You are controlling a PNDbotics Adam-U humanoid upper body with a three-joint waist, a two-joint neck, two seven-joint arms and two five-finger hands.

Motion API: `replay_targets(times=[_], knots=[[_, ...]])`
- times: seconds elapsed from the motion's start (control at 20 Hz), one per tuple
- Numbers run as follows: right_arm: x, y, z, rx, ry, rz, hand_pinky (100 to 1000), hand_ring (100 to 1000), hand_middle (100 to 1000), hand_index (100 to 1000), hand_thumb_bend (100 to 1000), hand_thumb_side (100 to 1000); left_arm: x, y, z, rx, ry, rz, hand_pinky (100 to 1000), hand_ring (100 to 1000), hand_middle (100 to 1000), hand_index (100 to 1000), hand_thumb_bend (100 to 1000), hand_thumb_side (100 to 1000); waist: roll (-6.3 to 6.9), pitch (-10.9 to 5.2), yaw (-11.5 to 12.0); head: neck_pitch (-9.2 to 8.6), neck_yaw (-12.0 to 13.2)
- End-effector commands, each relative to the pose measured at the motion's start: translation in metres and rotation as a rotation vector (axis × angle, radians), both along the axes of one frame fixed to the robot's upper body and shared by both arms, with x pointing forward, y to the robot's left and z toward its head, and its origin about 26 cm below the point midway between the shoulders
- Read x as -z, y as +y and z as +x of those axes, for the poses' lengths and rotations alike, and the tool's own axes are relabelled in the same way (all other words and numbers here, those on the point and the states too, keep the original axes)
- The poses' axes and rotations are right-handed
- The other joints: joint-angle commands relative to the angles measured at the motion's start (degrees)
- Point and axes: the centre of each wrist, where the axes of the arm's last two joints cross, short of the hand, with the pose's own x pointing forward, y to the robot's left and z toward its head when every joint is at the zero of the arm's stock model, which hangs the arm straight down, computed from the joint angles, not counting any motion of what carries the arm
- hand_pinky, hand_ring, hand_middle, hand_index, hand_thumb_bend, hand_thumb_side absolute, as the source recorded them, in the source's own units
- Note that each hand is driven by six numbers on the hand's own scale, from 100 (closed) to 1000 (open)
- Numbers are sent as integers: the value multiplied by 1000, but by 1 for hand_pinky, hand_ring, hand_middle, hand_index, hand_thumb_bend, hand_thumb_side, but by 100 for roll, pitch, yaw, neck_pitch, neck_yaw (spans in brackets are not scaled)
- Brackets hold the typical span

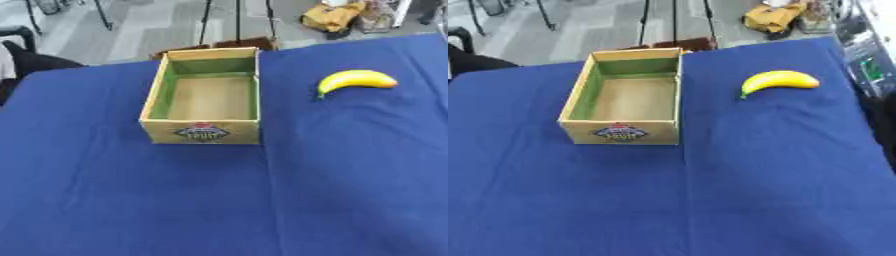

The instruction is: Pick up objects on the table and place them in the box.

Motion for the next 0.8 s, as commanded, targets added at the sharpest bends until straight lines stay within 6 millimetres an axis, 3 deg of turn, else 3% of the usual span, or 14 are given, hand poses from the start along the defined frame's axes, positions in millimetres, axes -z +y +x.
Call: replay_targets(times=[0.05, 0.4, 0.8], knots=[[-3, 2, 12, 31, 63, -21, 840, 948, 908, 973, 344, 1000, -9, 4, -3, 2, -19, 36, 352, 730, 743, 725, 100, 925, -35, -112, 9, 26, -28], [11, -1, 41, 114, 249, -36, 865, 961, 939, 986, 310, 1000, -9, 3, -3, 7, -15, 39, 350, 731, 744, 725, 100, 924, -35, -116, 12, 7, -56], [22, -20, 68, 241, 449, 9, 881, 981, 958, 1000, 282, 1000, -7, 3, -3, 7, -10, 36, 348, 733, 745, 725, 100, 924, -16, -113, 12, -28, -64]])
